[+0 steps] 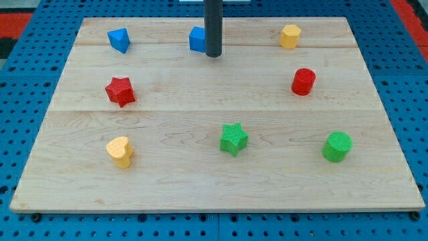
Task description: Push blue triangle towards top center
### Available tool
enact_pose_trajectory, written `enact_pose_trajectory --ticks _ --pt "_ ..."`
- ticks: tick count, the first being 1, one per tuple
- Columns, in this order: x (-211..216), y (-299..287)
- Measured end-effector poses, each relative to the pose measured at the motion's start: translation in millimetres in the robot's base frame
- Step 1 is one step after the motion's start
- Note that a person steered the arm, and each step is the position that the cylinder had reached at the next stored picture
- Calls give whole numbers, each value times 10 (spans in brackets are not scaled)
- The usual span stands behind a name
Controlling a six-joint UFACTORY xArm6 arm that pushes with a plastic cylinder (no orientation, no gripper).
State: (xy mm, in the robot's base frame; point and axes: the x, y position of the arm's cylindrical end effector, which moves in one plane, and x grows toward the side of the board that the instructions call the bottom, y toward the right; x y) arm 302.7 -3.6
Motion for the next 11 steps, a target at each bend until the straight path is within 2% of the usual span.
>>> enact_pose_trajectory --ticks 1,2,3,4,5,6,7,8,9,11 --pt "175 -276" --pt "202 -967" --pt "16 -1957" --pt "-119 -2302" --pt "-269 -2015" --pt "-332 -2019" --pt "-471 -2403" --pt "-543 -2277" --pt "-396 -1975" --pt "-393 -1496"
